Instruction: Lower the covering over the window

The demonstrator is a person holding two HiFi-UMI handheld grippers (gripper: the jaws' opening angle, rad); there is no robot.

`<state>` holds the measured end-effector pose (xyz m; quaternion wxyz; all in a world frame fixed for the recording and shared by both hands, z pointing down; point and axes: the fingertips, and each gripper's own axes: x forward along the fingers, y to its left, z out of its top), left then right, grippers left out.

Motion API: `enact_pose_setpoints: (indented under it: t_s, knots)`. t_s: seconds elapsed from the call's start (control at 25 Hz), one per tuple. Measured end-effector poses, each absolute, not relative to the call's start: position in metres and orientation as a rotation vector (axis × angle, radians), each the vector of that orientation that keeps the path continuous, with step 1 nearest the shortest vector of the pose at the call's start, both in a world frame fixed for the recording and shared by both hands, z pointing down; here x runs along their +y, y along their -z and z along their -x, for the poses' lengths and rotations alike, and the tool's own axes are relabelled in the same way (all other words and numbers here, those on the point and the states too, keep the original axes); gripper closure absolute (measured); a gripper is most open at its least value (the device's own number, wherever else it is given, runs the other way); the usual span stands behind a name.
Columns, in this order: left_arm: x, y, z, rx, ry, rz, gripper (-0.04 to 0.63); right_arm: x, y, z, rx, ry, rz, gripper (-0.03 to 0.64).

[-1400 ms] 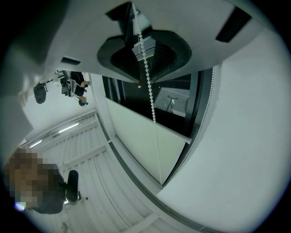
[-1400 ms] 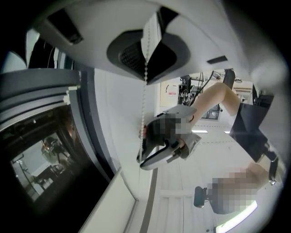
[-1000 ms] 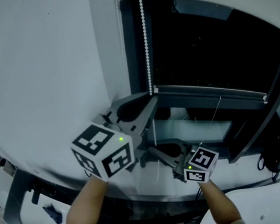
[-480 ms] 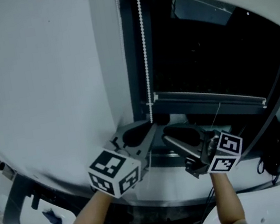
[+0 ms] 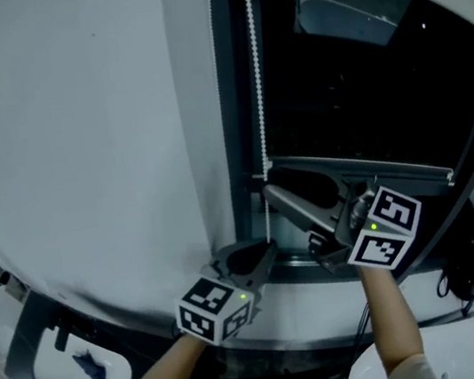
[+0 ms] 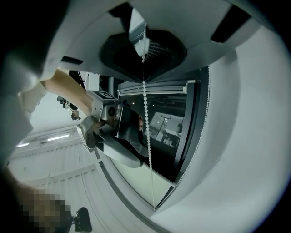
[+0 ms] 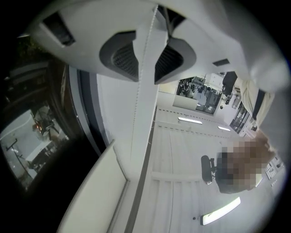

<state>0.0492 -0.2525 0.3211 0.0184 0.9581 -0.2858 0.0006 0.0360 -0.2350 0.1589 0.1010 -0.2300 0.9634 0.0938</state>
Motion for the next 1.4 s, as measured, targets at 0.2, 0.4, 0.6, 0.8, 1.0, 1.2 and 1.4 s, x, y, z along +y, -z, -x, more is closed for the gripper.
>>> enact_pose_setpoints:
  t_s: [0.2,0.4,0.6,0.8,1.0,1.2,1.4]
  knots:
    - [-0.25,-0.324,-0.049,-0.876,-0.008,-2.969,0.568,-0.237,-0.136,-0.028,2.839,-0.304,0.665,0.477]
    - [-0.249,-0.341,-0.051,-0.875,-0.052,-2.954,0.568,-0.245,-0.116,-0.029,2.835,-0.358,0.713,0.477]
    - [-0.248,-0.362,-0.053,-0.86,-0.104,-2.931,0.568,-0.251,-0.106,-0.029,2.837,-0.388,0.744,0.477]
    - [-0.245,-0.381,-0.055,-0.839,-0.132,-2.907,0.568,-0.252,-0.108,-0.022,2.86,-0.41,0.734,0.543]
    - [-0.249,-0.38,-0.053,-0.809,-0.154,-2.906,0.568,-0.249,-0.108,-0.02,2.836,-0.44,0.713,0.603]
    - [-0.247,-0.383,-0.035,-0.77,-0.246,-2.921,0.566,-0.244,-0.111,-0.029,2.77,-0.468,0.711,0.606]
    - [-0.235,-0.322,-0.021,-0.833,-0.08,-3.016,0.564,-0.242,-0.12,-0.033,2.777,-0.456,0.706,0.606]
